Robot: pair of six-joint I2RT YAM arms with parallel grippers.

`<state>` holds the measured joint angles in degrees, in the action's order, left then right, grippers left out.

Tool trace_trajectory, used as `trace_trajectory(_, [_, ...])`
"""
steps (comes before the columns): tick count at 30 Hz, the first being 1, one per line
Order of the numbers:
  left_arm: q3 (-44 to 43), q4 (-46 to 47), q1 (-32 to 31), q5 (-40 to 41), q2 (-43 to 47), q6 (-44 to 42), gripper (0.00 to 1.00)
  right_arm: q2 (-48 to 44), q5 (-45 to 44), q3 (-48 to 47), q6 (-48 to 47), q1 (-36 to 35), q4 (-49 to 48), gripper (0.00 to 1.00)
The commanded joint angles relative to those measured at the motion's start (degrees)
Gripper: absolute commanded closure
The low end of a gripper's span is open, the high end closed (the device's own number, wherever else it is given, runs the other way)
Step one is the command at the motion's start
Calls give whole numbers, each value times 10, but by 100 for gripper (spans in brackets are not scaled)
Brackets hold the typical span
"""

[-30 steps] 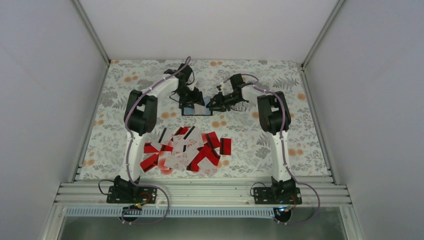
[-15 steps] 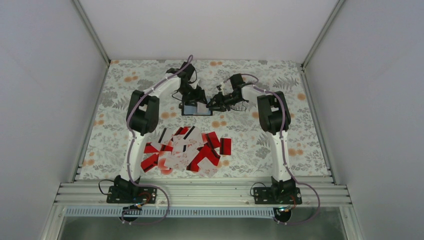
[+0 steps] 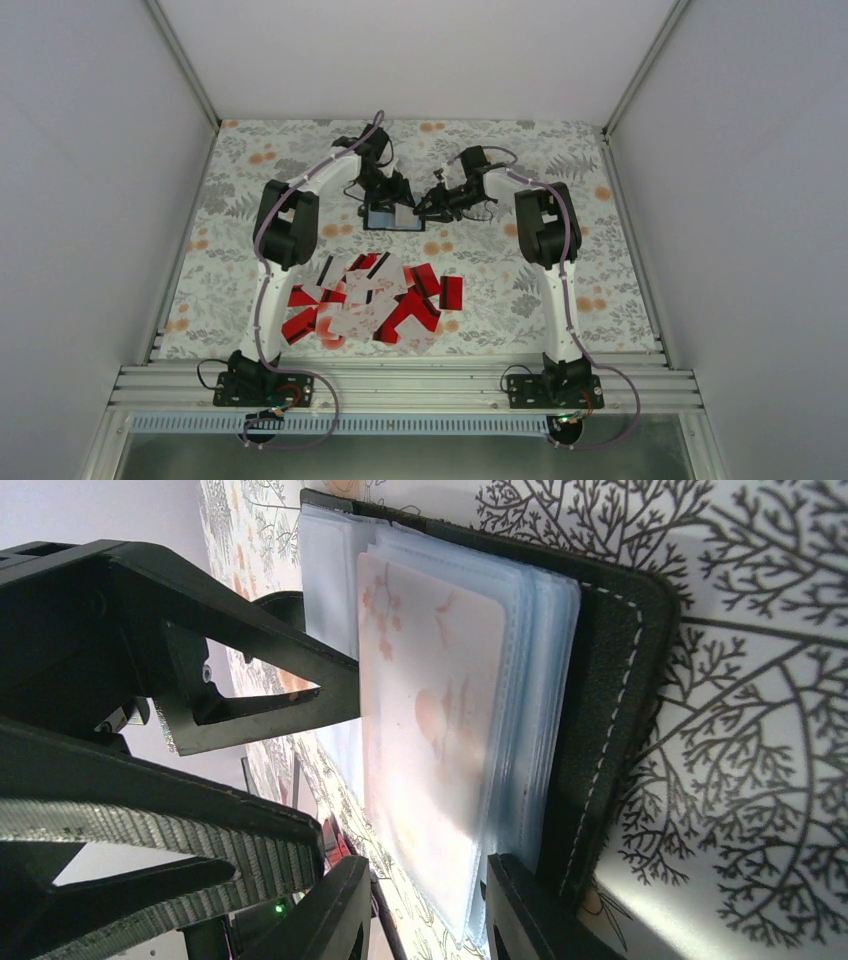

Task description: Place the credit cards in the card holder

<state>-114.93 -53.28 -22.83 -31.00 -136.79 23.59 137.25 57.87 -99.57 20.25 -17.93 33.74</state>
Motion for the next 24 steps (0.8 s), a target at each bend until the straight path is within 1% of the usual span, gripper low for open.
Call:
trace_trajectory(1, [19, 1, -10, 11, 16, -3, 37, -17, -37, -10, -10, 3, 8, 69])
trace_trajectory(5, [37, 6, -10, 33, 39, -16, 35, -26, -42, -14, -11, 3, 13, 69])
trace_trajectory(8, [45, 7, -10, 47, 54, -26, 39, -25, -44, -19, -10, 3, 16, 69])
trace_trajectory(10, [54, 9, -9, 56, 63, -31, 45, -22, -45, -25, -9, 3, 19, 69])
trace_trajectory(13, [69, 11, -10, 71, 73, -37, 59, -17, -48, -29, -6, 3, 21, 69])
trace_trajectory(17, [85, 12, -10, 93, 84, -45, 72, -11, -48, -27, -7, 2, 21, 69])
trace_trajectory(24, [91, 9, -9, 118, 82, -60, 88, -3, -43, -30, -6, 1, 21, 69])
